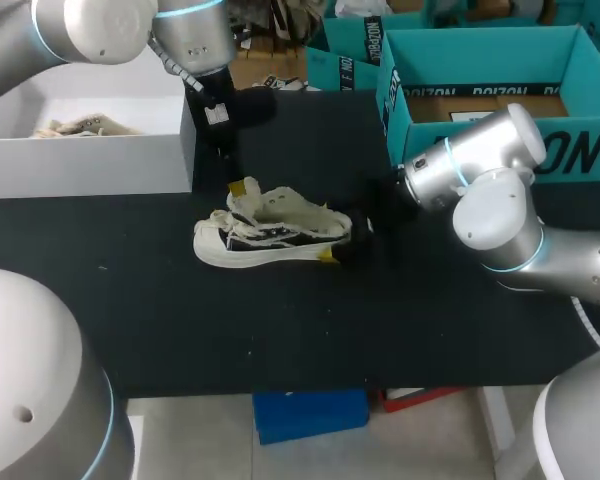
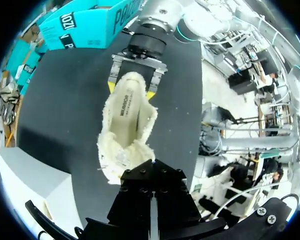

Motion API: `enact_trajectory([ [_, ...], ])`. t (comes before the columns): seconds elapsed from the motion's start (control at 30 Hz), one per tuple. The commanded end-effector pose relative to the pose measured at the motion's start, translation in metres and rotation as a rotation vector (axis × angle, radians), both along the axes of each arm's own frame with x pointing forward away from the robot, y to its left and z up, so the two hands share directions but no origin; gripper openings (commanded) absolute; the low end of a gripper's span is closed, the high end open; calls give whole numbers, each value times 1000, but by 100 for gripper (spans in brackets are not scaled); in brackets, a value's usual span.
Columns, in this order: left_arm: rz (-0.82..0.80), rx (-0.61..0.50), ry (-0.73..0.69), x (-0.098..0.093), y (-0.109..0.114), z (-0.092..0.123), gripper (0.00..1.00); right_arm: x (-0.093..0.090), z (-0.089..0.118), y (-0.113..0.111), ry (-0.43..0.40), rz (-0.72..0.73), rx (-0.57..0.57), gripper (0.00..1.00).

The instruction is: Take the shoe out of the shoebox, open the shoe tongue, remove and reinsert the insole, then place the shoe into the shoebox

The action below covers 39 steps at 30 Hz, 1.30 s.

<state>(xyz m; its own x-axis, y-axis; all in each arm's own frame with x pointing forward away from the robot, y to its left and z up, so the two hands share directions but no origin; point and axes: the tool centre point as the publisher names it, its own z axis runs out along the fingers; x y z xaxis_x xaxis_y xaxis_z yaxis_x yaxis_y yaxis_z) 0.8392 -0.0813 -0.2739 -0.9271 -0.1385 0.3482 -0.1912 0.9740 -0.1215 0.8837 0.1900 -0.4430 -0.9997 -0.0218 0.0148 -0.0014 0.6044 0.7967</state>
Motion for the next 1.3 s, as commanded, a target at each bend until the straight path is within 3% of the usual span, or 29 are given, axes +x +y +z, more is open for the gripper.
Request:
enact_trajectory([
  [0.03,-258,-9,46,8,-3,0,0,0,-2,1,0,-2,-1,0],
  [0.4,-249,4,38,12,-6,-5,0,0,-2,1,0,-2,-1,0],
  [0.87,-324,-92,2,6,-65,-45,0,0,-2,1,0,-2,-1,0],
  [1.07,-312,-95,11,6,-68,-63,0,0,-2,1,0,-2,-1,0],
  [1.3,-305,-89,9,6,-67,-64,0,0,-2,1,0,-2,-1,0],
])
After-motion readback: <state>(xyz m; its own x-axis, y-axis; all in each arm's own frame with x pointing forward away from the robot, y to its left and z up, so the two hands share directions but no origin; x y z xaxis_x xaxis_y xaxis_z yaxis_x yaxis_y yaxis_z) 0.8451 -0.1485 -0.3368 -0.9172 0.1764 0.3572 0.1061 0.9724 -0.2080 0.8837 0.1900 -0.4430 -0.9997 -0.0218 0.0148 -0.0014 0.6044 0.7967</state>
